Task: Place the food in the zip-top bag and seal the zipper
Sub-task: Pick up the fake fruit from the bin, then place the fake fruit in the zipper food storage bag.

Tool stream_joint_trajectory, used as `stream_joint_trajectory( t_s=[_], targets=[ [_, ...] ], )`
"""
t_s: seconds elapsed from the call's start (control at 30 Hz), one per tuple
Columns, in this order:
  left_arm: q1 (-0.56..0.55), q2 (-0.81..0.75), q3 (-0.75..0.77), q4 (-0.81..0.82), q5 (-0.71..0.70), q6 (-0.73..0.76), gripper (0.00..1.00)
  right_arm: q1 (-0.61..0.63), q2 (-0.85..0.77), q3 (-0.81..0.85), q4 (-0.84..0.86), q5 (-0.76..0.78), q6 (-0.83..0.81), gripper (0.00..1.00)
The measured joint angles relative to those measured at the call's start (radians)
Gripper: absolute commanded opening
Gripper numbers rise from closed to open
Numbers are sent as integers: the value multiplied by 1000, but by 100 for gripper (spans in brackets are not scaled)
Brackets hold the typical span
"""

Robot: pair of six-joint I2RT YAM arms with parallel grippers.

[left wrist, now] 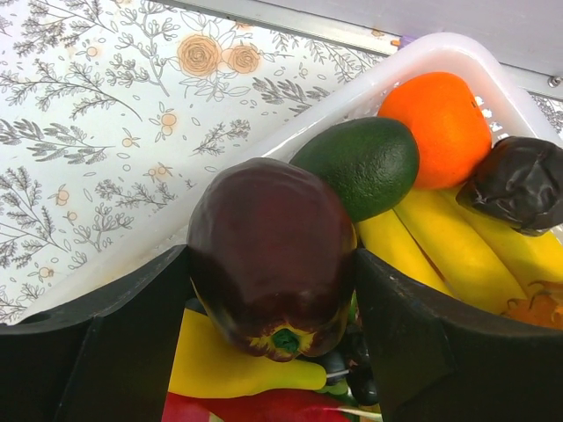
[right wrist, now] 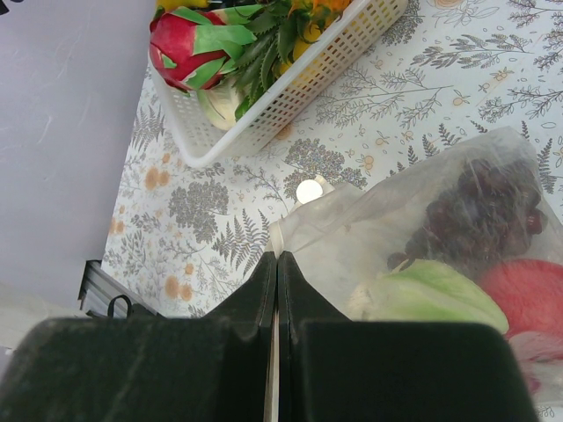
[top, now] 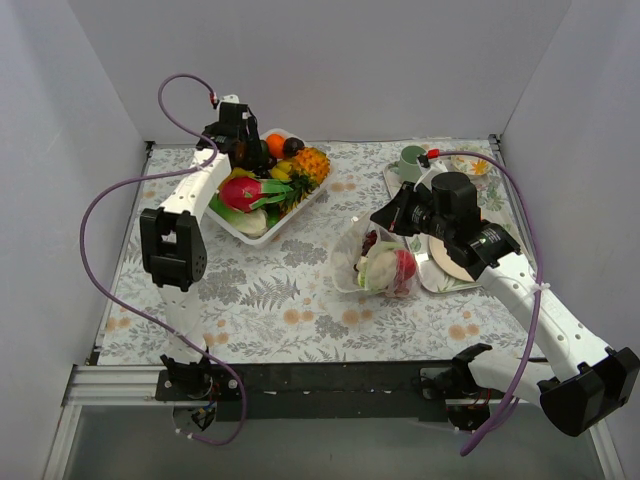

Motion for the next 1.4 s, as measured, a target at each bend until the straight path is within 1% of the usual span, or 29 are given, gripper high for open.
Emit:
stream_joint_trajectory(
  t_s=[0.47, 0.63, 0.73, 0.87, 1.03, 1.1, 1.23, 1.33, 1.4],
  targets=[
    [0, -85, -5, 41, 95, -19, 43, 0, 0, 0, 0, 0, 0, 1],
    [0, -102, -5, 54, 157, -39, 43, 0, 0, 0, 0, 1, 0, 1],
    [0, -113, -19, 61, 223, -68, 42, 0, 0, 0, 0, 2, 0, 1],
    [-2, -195, -136, 91, 358, -134, 42, 0, 0, 0, 0, 7, -2, 1],
    [-36, -414, -379, 137, 529, -220, 42, 0, 0, 0, 0, 18, -8, 1],
    [-78, -513, -469, 156, 575, -246, 42, 0, 0, 0, 0, 24, -11, 1],
    [-208, -690, -617, 186, 639, -300, 43, 0, 0, 0, 0, 31, -13, 1],
    [-311, -769, -687, 207, 671, -346, 43, 0, 0, 0, 0, 37, -15, 1],
    [-358, -790, -714, 216, 678, -372, 43, 0, 0, 0, 0, 45, -16, 1]
  ],
)
